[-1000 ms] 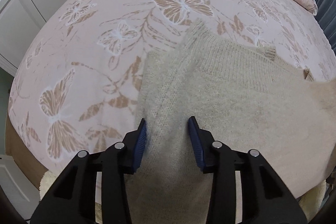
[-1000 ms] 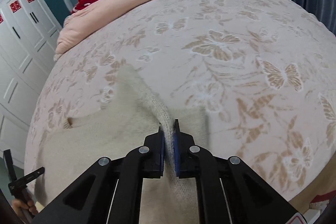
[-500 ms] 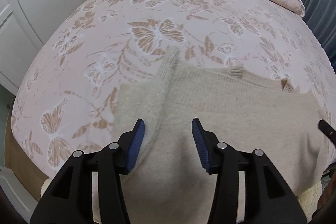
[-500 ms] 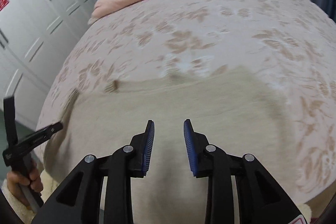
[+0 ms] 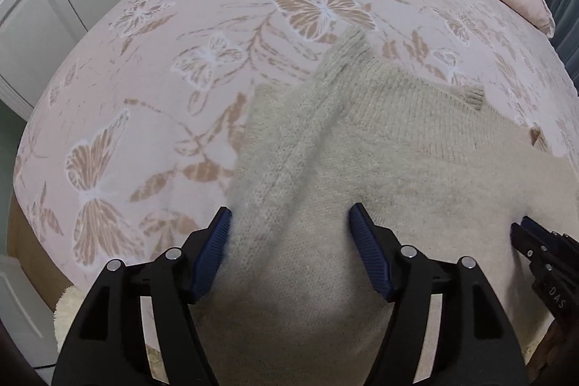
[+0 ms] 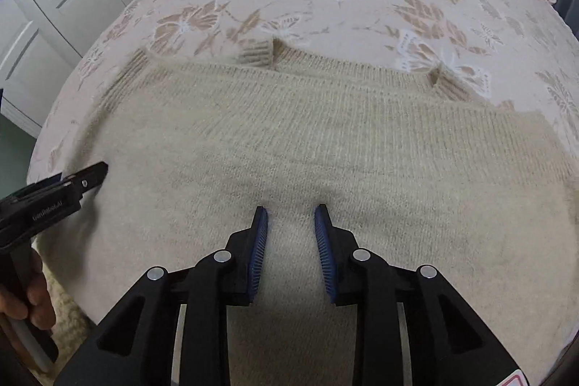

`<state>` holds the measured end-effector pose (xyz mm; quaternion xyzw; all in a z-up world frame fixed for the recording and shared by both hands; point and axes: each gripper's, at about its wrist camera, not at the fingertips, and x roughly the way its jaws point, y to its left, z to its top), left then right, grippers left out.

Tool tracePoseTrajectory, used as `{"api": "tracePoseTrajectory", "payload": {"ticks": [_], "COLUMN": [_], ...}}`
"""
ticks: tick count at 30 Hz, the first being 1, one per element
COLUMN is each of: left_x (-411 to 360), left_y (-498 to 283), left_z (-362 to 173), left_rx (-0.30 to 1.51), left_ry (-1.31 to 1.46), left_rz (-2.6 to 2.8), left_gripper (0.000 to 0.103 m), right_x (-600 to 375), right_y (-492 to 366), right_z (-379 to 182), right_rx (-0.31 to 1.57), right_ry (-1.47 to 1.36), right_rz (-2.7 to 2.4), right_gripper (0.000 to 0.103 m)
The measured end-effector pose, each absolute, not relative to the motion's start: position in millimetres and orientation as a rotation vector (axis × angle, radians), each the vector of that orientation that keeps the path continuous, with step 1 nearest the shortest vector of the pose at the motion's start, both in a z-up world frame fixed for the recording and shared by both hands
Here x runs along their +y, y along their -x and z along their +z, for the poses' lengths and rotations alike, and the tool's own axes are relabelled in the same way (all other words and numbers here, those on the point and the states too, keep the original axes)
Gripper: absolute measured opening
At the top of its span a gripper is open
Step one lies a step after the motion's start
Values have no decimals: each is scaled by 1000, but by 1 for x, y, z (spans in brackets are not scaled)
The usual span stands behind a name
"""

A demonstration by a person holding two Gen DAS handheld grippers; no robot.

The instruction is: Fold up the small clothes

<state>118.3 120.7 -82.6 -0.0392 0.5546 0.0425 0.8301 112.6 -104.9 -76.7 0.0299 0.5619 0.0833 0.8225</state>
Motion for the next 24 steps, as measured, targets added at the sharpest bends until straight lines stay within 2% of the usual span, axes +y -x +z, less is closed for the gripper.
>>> {"api": "tracePoseTrajectory", "payload": {"ticks": [4,8,10,12,17,21,24], "left_x": [122,128,129,127,130,135,133], "left_y": [-113,-103,-95,-87,-80,-78,-77], "left_z": [-75,-62,-52,-45,-58,-64,-60], "left_rx": [1169,1153,1132,1110,1150,1174,1170], "left_ry": [66,135,144,114,78,120,103], "left_rz": [81,62,44,33,42,31,24], "left_gripper": [66,64,65,72,73,73,73], "right_x": [-93,-62,-46,-34,-27,13,20], "right_y": [-119,-139,-146,-155,-169,-183,-191], "right_z": [-52,-80,-85,-85,-60,-91,-96], "right_rx": [1159,1229,1205,1211,1195,1281,1271], "right_ry": [-149,-56,13,78,-69,52,68], "right_rz": [247,244,228,218,284,302,276], "right_gripper": [30,31,33,32,29,31,31]}}
